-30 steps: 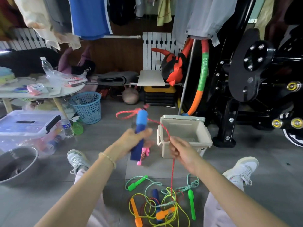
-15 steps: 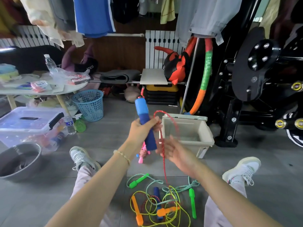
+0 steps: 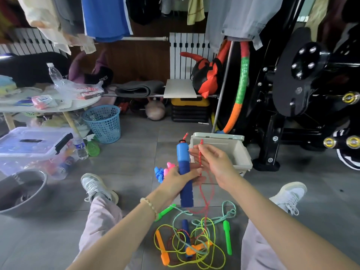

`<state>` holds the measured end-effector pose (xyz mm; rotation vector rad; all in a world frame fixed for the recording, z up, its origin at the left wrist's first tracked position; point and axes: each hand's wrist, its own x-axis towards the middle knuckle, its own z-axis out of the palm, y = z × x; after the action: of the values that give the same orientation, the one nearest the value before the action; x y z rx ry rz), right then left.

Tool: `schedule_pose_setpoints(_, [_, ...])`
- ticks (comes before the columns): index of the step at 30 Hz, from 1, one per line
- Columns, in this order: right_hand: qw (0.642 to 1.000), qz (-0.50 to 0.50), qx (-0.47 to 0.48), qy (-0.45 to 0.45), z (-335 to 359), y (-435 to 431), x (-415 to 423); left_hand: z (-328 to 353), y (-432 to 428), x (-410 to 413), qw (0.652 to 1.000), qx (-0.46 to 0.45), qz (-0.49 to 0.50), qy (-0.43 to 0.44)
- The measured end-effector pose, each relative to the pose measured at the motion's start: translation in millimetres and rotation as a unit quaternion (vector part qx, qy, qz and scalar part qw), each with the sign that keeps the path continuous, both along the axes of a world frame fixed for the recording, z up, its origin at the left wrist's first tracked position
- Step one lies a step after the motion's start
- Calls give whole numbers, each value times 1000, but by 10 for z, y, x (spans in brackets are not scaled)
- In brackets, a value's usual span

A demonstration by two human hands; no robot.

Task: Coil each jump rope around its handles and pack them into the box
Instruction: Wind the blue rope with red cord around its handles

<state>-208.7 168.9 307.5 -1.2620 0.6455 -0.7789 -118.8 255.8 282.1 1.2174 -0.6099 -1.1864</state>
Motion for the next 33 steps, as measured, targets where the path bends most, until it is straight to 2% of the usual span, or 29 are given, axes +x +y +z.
schedule_pose_setpoints(2, [1000, -14, 6, 4, -20, 2, 19, 1, -32, -50, 1000, -11, 20, 15])
schedule_pose_setpoints(5, [1000, -20, 9, -10, -85, 4, -18, 37, -83, -25, 999, -11, 44, -16])
schedule_pose_setpoints(8, [996, 66, 51, -30, -222, 72, -103, 183, -186, 139, 992, -31, 125, -7])
schedule_pose_setpoints(11, [986, 158, 38, 48, -337, 158, -301, 361, -250, 391, 974, -70, 217, -11])
schedule_pose_setpoints(14, [966, 215, 0, 140, -404, 187, -472, 452, -236, 650, 960, -100, 262, 9])
schedule_pose_setpoints(17, [982, 158, 17, 106, -306, 136, -418, 422, -154, 702, 966, -99, 238, 21])
schedule_pose_setpoints(21, [999, 42, 4, 14, 12, -27, -161, 181, -9, 310, 995, 8, 92, -31])
schedule_pose_setpoints(24, [1000, 0, -9, -8, 188, -98, 9, 92, 65, -37, 997, 4, -9, -72])
schedule_pose_setpoints(28, [1000, -17, -4, -6, 141, -83, 75, 149, -57, 29, 994, -40, 77, -69])
schedule_pose_setpoints(30, [999, 46, 25, -4, 9, 7, 55, 279, -137, 162, 989, -39, 110, -89])
schedule_pose_setpoints(32, [991, 120, 57, 1, -129, 136, -21, 466, -202, 303, 987, -65, 131, -67])
schedule_pose_setpoints(33, [988, 148, 41, 30, -181, 196, -78, 568, -229, 389, 984, -87, 149, -54])
